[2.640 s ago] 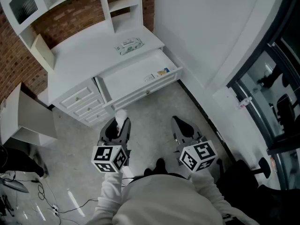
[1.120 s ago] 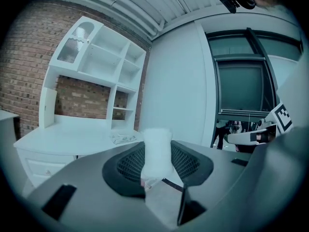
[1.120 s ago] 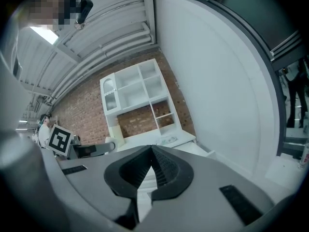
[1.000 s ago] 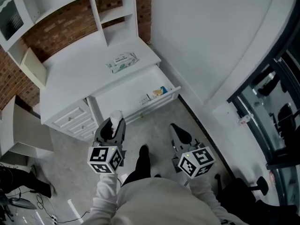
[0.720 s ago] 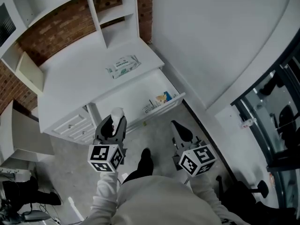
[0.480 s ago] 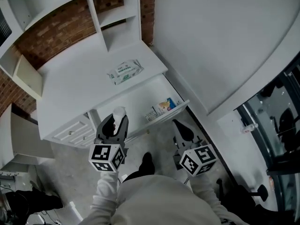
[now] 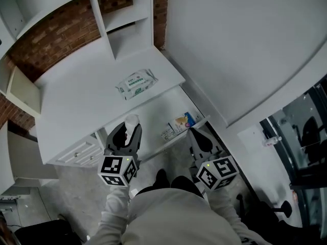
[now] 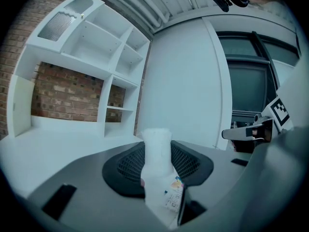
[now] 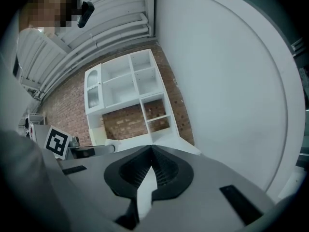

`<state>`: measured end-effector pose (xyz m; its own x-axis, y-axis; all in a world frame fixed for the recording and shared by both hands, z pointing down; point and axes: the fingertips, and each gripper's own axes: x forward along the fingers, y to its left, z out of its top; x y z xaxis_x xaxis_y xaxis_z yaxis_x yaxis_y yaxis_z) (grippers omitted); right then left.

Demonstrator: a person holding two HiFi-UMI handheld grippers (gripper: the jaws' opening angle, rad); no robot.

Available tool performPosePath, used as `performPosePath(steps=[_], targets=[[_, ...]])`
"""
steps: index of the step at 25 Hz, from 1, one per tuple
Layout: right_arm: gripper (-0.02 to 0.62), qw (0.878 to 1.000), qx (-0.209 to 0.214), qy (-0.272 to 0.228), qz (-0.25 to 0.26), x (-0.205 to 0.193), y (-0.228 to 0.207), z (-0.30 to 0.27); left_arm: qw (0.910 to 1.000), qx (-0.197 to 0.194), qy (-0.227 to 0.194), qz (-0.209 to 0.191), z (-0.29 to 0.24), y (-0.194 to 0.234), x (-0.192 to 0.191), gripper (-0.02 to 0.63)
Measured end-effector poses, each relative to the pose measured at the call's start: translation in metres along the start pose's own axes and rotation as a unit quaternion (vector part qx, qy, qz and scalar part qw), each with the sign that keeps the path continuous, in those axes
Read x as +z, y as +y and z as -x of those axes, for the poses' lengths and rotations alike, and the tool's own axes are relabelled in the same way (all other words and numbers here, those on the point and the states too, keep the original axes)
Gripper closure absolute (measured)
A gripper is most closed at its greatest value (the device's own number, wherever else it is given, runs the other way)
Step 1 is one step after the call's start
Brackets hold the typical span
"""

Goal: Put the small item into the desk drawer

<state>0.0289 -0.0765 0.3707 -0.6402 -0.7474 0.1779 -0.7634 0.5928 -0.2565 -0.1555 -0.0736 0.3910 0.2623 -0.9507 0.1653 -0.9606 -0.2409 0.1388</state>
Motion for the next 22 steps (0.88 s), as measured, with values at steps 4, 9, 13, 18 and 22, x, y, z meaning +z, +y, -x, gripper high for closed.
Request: performPosePath(steps=[4, 9, 13, 18, 22], targets=[[0.568, 1.000, -0.006, 0.002, -0.002, 0.001, -0.003, -0.007, 1.0000, -0.006, 0.003, 0.001, -0.009, 0.005, 0.000, 0.430], [0.568, 1.000, -0.013, 0.000, -0.004, 0.004, -0.012, -0.015, 0.9999, -0.011, 0.008, -0.002, -0.022, 0.008, -0.001, 0.430], [0.568, 1.000, -0.010, -0.005, -0.003, 0.011, -0.016, -0.024, 0.9999, -0.010, 0.009, 0.001, -0.031, 0.014, 0.001, 0.430], [0.568, 1.000, -0.003, -0.012, -0.001, 0.022, -0.023, -0.038, 1.0000, -0.007, 0.005, 0.001, -0.046, 0.020, 0.007, 0.430], [0.568, 1.000, 0.004, -0.016, 0.001, 0.028, -0.030, -0.052, 1.0000, -0.005, 0.005, -0.003, -0.061, 0.025, 0.011, 0.430]])
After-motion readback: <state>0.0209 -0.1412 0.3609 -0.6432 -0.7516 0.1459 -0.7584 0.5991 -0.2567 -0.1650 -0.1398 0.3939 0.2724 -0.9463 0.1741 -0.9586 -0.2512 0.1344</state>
